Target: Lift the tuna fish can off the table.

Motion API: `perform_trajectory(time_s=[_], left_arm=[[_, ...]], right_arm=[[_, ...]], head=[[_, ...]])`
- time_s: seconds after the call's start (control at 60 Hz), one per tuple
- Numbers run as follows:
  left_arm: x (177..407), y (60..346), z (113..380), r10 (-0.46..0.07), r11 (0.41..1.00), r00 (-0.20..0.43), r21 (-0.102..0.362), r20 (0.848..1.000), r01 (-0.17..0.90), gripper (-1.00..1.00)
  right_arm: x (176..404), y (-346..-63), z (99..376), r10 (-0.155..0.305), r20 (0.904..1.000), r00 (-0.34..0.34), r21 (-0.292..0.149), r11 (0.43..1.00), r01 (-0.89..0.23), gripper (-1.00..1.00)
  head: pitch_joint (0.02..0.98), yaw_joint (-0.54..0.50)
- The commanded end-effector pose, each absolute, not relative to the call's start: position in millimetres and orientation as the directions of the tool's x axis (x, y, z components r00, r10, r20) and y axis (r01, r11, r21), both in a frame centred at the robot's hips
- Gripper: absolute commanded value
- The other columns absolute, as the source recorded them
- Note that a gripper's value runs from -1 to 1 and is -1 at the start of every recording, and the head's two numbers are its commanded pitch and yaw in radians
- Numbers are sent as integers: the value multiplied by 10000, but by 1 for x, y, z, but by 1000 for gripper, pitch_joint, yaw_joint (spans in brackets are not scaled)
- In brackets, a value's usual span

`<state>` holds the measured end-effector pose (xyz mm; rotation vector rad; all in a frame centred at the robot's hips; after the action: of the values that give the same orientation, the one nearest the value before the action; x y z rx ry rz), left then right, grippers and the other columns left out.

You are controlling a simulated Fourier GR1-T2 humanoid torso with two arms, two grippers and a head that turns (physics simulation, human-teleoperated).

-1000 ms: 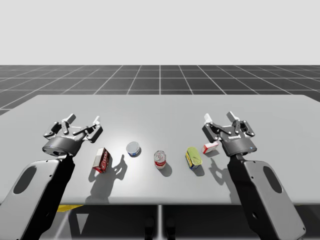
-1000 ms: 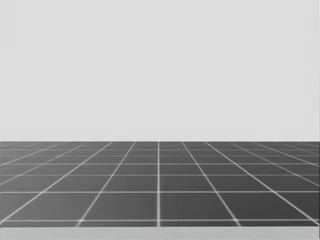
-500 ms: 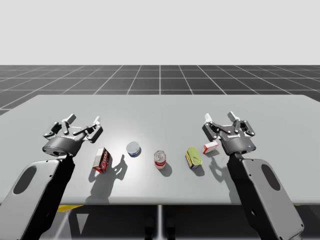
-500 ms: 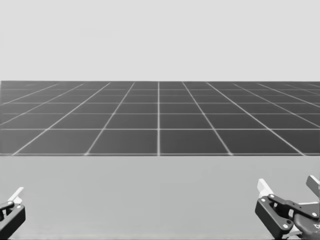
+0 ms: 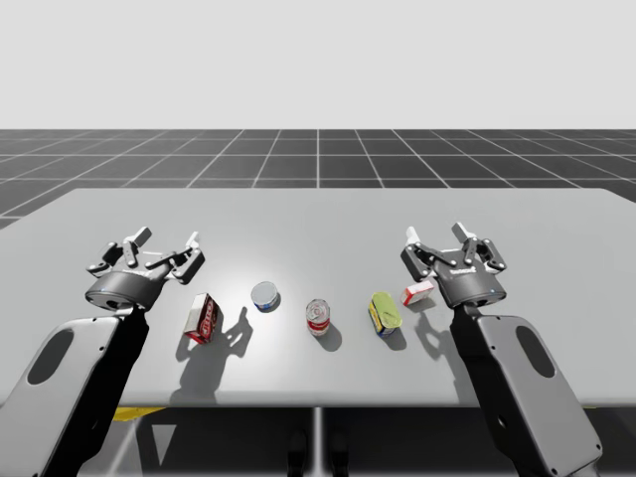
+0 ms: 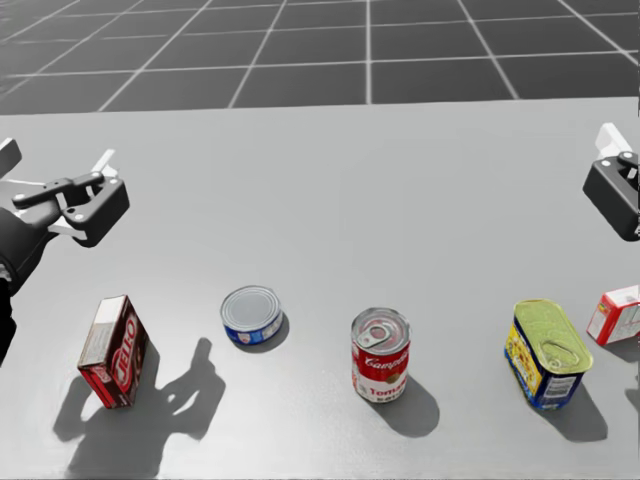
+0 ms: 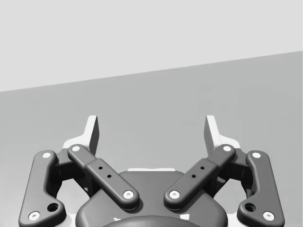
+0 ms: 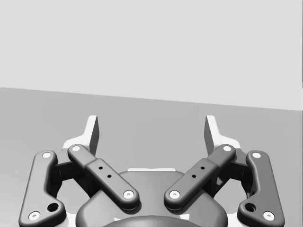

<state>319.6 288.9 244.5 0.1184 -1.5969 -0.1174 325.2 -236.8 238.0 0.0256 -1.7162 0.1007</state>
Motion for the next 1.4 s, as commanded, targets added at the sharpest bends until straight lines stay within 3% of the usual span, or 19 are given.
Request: perform_trajectory(time_s=[0.017, 0.3, 0.5, 0.633, 0.817, 1.117, 1.15, 1.183, 1.4], left_arm=[[321, 289, 244, -1523, 9883, -272, 1523, 9880, -20, -1000], [321, 287, 245, -1510, 9884, -273, 1513, 9882, 93, -1000], [312, 275, 254, -1068, 9909, 38, 1061, 9943, 832, -1000], [286, 259, 274, -1016, 9844, -195, 1033, 9946, 1422, -1000], [247, 234, 283, -865, 9699, 182, 800, 9961, 2301, -1000], [200, 202, 250, -1011, 9622, 953, 730, 9903, 2622, -1000], [198, 201, 246, -1143, 9625, 998, 853, 9884, 2575, -1000], [196, 199, 240, -871, 9626, 1206, 524, 9889, 2657, -1000], [192, 187, 209, -929, 9609, 1952, 365, 9764, 2746, -1000]], right_arm=[[326, -236, 237, 553, 9878, -1458, -666, 9951, -738, -1000], [326, -234, 236, 725, 9866, -1463, -835, 9940, -703, -1000], [326, -233, 236, 691, 9868, -1464, -797, 9945, -681, -1000], [326, -235, 236, 666, 9870, -1463, -770, 9948, -668, -1000], [326, -235, 236, 631, 9877, -1434, -734, 9950, -673, -1000], [327, -235, 236, 627, 9873, -1460, -729, 9952, -658, -1000], [327, -235, 236, 628, 9873, -1461, -731, 9952, -658, -1000], [327, -235, 235, 638, 9871, -1466, -742, 9950, -664, -1000], [327, -235, 235, 666, 9865, -1494, -770, 9949, -648, -1000]], head=[[778, 157], [847, 234], [831, 228], [825, 225], [831, 229], [824, 230], [825, 232], [825, 232], [828, 237]])
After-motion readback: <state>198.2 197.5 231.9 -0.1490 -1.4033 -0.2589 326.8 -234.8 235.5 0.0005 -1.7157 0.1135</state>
